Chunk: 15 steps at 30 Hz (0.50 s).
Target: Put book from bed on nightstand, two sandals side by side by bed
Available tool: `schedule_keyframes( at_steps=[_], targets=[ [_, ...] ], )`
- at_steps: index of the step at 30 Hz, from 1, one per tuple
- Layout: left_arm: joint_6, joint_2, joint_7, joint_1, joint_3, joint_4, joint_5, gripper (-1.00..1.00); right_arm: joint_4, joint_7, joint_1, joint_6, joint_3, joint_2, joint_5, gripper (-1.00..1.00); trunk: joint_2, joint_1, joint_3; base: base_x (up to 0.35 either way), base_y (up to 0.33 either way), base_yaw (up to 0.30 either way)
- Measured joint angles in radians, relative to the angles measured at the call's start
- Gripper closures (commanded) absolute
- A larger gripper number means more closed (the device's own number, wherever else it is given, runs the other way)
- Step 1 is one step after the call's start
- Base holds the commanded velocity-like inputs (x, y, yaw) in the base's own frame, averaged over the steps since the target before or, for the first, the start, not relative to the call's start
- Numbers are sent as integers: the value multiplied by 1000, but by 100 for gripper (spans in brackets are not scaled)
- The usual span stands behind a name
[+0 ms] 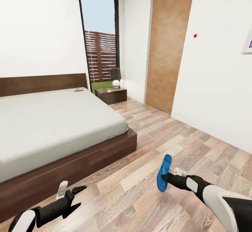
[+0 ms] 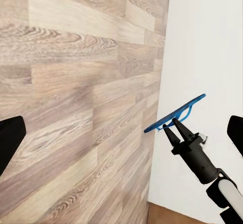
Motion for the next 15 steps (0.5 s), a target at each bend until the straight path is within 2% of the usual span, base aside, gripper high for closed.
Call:
schedule_keyframes(
  at_steps=[9, 15],
  targets=[
    [0, 5, -2, 0, 14, 20, 3, -100, 1, 0, 0, 0, 0, 0, 0, 100, 0, 0, 0, -3, 2, 266],
    [1, 6, -3, 0, 80, 70, 8, -100, 0, 0, 0, 0, 0, 1, 0, 100, 0, 0, 0, 0, 0, 266]
  ],
)
